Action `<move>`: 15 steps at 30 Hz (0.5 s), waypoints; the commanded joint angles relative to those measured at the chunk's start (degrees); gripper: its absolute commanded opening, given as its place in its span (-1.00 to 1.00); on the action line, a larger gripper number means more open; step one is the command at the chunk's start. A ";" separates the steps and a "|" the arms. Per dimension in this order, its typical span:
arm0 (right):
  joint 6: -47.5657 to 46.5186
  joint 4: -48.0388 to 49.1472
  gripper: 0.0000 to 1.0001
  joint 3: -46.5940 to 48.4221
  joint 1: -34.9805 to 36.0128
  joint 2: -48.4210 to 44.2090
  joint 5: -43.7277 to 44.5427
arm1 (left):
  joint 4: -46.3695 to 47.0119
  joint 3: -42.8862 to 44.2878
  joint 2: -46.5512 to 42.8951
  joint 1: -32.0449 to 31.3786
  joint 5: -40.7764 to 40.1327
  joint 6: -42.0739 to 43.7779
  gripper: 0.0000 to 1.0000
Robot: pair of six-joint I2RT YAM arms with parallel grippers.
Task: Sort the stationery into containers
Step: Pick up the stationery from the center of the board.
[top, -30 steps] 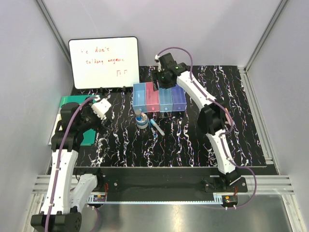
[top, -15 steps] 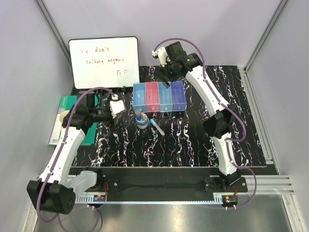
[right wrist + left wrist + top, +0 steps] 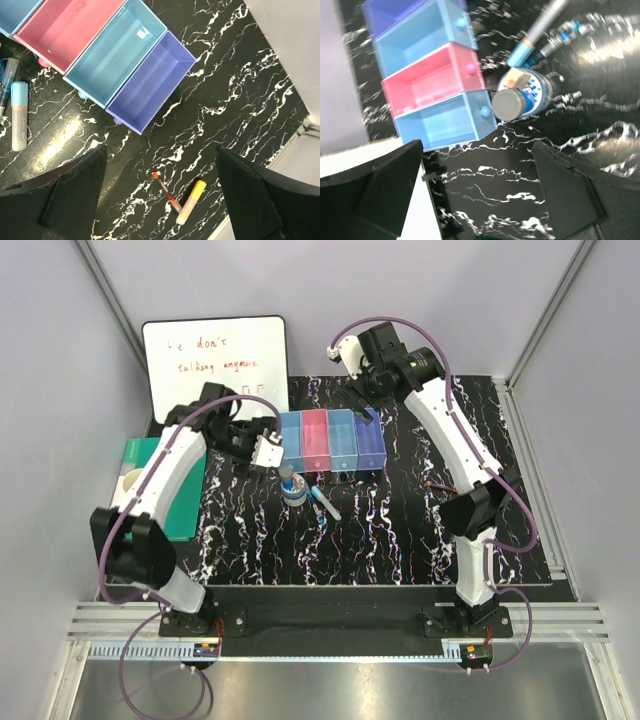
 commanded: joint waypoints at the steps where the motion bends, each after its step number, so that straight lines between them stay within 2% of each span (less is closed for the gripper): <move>1: -2.85 -0.66 0.93 -0.55 -0.16 -4.28 1.56 | -15.96 8.01 6.06 -1.59 -5.24 19.19 0.98; 5: -2.50 -0.49 0.93 -1.08 -0.68 -5.51 0.86 | -19.85 10.48 9.41 -3.43 -9.46 21.32 0.98; 15: -1.01 -0.40 0.94 -3.19 -1.74 -7.71 -0.81 | -19.32 13.29 13.63 -7.30 -11.84 21.42 0.98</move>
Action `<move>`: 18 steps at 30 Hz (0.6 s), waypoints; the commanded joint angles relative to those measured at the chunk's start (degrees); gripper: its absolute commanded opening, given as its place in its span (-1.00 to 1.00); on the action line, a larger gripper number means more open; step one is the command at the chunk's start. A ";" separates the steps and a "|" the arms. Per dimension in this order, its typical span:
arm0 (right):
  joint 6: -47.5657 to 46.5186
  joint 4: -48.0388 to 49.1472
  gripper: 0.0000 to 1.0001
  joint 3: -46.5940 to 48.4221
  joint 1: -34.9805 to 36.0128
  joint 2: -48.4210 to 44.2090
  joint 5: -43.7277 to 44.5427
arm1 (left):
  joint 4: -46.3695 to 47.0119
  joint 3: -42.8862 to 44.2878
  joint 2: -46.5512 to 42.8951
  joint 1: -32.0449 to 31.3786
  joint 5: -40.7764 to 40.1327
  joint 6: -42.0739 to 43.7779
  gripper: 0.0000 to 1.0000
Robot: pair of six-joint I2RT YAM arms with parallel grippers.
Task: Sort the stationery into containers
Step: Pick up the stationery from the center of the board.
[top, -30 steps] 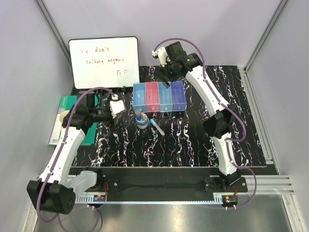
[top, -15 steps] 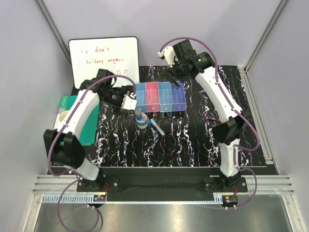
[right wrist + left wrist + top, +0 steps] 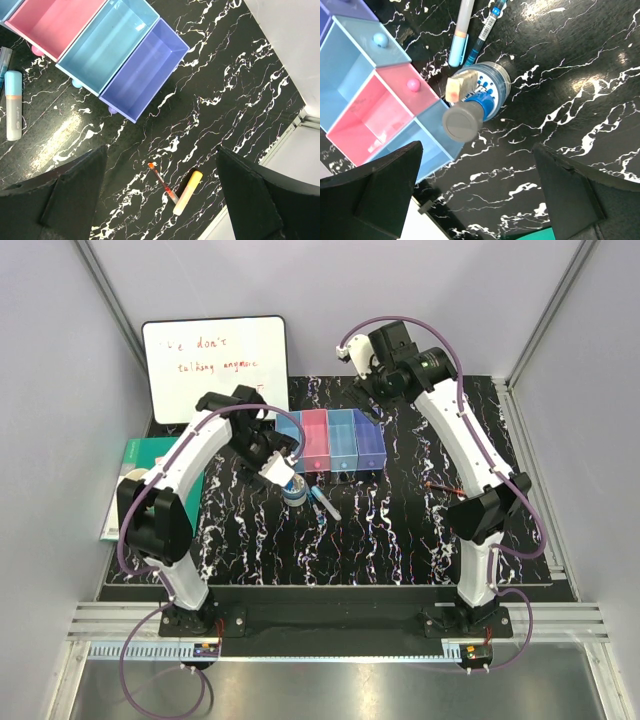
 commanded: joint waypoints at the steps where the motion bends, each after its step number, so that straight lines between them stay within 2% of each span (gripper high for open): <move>1: 0.06 0.00 0.94 0.02 -0.49 -4.04 -0.55 | -0.96 3.33 1.81 -1.31 -1.13 1.68 0.98; 8: 1.20 -0.09 0.94 -0.77 -0.76 -5.63 -1.60 | 0.44 4.12 4.88 -2.37 -3.68 1.24 0.97; 18: 1.91 -0.36 0.94 -1.30 -0.76 -7.03 -2.48 | 0.01 7.55 8.31 -3.42 -7.72 5.54 0.94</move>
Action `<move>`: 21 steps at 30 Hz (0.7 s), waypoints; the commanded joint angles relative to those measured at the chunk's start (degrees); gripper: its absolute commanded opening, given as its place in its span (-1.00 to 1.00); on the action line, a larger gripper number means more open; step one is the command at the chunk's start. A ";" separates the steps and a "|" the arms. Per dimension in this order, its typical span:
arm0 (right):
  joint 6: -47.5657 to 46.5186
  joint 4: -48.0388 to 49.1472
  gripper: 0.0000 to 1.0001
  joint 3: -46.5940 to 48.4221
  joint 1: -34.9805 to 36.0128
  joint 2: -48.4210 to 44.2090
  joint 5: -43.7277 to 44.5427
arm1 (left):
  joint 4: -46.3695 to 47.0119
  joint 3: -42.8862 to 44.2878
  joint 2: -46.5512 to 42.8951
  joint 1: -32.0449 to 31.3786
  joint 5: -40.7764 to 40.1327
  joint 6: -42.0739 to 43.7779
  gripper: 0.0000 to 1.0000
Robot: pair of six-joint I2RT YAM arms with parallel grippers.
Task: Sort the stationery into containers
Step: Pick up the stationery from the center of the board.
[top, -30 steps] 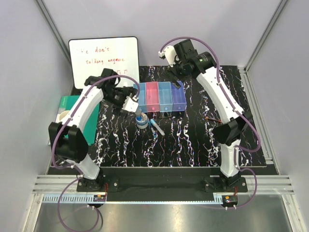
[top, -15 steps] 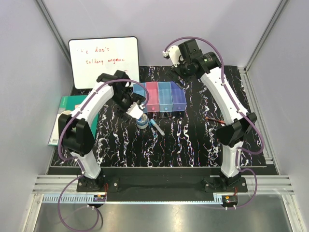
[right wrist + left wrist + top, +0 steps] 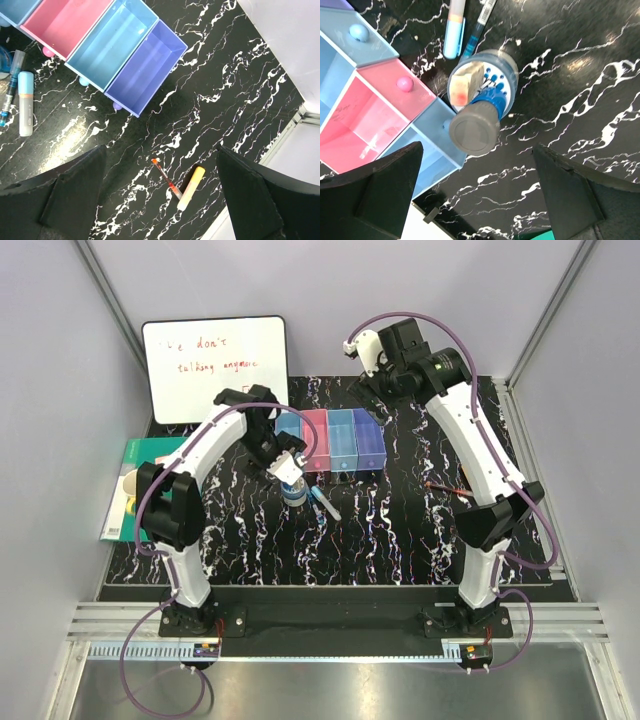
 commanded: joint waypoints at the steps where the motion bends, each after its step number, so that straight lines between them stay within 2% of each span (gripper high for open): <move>1: 0.47 0.02 0.95 0.28 -0.39 -2.92 -1.52 | -0.91 3.11 0.75 -1.15 -3.15 4.67 0.94; 16: 0.99 -0.07 0.94 -0.25 -0.39 -4.42 -2.31 | -5.13 6.63 1.37 -4.05 -4.30 6.43 0.84; 21: 1.17 -0.07 0.95 -0.08 -0.39 -4.77 -2.40 | -5.83 6.36 1.89 -4.40 -5.71 6.43 0.65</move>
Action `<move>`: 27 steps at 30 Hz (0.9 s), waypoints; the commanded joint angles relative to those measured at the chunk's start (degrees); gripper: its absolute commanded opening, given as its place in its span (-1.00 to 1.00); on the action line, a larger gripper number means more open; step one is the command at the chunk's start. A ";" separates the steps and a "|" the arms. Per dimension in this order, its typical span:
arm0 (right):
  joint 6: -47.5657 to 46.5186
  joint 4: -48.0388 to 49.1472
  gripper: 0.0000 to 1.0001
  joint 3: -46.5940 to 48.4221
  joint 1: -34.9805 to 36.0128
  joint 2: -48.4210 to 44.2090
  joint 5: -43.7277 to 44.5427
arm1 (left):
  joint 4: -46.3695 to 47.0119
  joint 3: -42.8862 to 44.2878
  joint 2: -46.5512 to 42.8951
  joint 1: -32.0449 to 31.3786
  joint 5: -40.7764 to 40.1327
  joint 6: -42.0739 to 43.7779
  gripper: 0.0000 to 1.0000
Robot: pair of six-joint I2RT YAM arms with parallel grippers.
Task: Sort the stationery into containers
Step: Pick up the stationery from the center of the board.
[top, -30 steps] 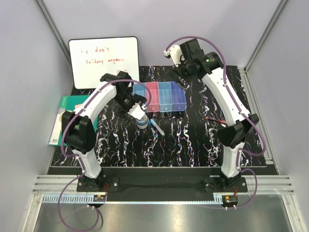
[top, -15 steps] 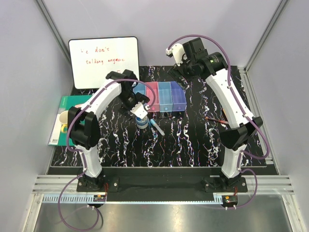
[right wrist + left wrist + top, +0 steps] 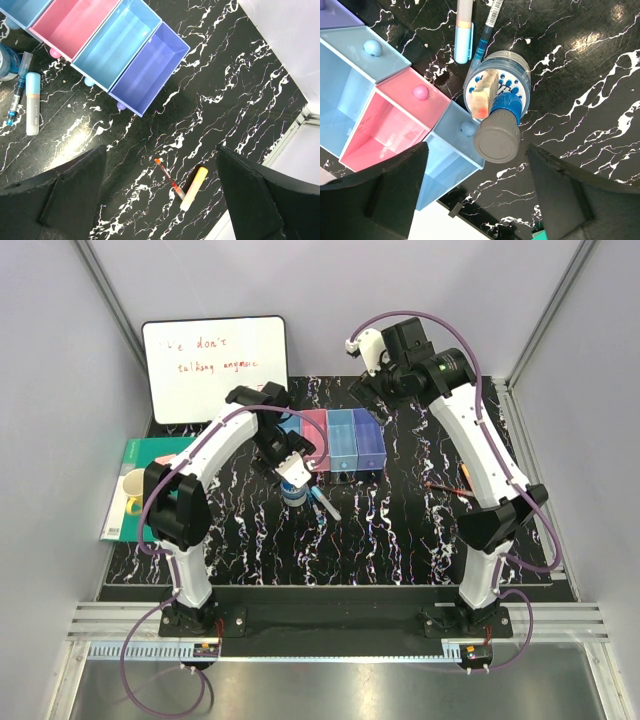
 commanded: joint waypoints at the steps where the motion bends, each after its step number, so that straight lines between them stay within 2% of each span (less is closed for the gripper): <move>1: 0.53 0.04 0.94 0.36 -0.21 -3.48 -1.17 | -4.44 1.90 0.41 -0.42 -1.66 5.60 0.63; 3: 0.62 -0.05 0.94 0.27 -0.21 -3.48 -1.26 | -4.79 1.91 0.50 -0.51 -2.02 5.86 0.57; 13: 0.62 -0.05 0.94 1.07 -0.21 -3.30 -1.35 | -6.28 1.73 1.02 -0.78 -2.98 6.04 0.51; 17: 0.53 -0.05 0.94 0.80 -0.21 -3.30 -1.26 | -6.81 1.82 1.11 -0.95 -3.78 6.30 0.39; 27: 0.45 -0.05 0.93 1.07 -0.21 -3.22 -1.35 | -8.83 1.03 0.41 -1.66 -2.72 6.39 0.41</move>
